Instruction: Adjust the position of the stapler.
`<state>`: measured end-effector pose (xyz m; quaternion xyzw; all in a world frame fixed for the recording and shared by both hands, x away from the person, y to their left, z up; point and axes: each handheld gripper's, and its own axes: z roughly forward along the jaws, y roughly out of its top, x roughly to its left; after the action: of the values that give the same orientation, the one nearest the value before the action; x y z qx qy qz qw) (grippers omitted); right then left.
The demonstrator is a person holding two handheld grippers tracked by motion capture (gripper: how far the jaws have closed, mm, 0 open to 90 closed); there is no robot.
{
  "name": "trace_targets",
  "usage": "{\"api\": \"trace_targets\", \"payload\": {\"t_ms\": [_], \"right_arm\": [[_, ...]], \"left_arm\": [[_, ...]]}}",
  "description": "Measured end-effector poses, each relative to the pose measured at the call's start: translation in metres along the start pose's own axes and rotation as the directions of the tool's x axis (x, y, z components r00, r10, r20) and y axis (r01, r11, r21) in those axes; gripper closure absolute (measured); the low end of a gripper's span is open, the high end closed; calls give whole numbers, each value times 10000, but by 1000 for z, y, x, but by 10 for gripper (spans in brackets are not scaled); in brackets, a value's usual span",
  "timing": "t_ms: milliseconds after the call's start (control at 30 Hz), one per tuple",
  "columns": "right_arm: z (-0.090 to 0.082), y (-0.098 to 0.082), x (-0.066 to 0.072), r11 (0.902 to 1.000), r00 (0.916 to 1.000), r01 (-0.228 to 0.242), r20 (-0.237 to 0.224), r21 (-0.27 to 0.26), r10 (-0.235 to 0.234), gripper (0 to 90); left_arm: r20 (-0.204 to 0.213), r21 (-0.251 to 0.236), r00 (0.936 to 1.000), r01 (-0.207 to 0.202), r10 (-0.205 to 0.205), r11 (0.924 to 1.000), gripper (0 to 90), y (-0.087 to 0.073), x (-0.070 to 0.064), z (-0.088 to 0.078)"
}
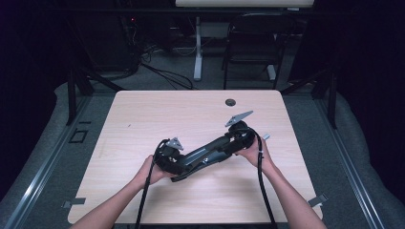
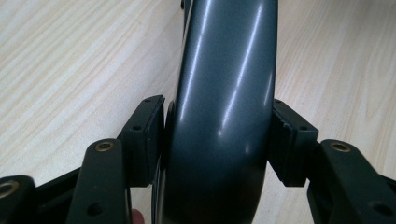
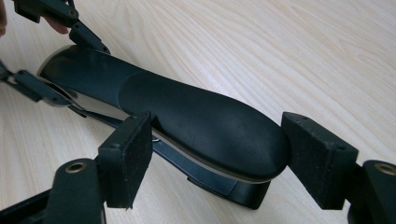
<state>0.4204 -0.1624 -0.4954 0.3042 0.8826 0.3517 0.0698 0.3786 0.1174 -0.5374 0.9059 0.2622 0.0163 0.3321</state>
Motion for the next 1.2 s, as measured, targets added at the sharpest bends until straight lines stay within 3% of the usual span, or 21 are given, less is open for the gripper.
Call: {"api": "trace_targets", "payload": {"t_ms": [200,300,733,900,1067,1100,1200], "right_arm": [[-1,0,1,10000,10000,10,47,42,-10,276],[-2,-2,2,10000,10000,-46,-42,-45,45,301],[-2,-1,8,9999,10000,-17,-65,139,18,358],[-2,0,14,9996,9999,-14,133,284,10,369],[-1,0,15,9994,9997,154,163,319,-159,356],[3,0,14,9999,9999,159,-54,-2,-159,296],[11,2,14,9996,9992,271,-298,-11,-272,273]], "left_arm": [[77,84,9995,-296,295,9995,439,1,2,-1],[320,155,9995,-56,51,9999,410,0,7,-1],[265,356,9993,252,-261,9990,369,-5,23,-10],[244,351,9989,396,-405,9986,356,-8,27,-12],[241,295,9997,66,-74,9995,387,-8,27,-13],[341,238,9994,-110,102,9997,392,-9,29,-13],[424,189,9988,-247,239,9995,398,-9,30,-13]]}}
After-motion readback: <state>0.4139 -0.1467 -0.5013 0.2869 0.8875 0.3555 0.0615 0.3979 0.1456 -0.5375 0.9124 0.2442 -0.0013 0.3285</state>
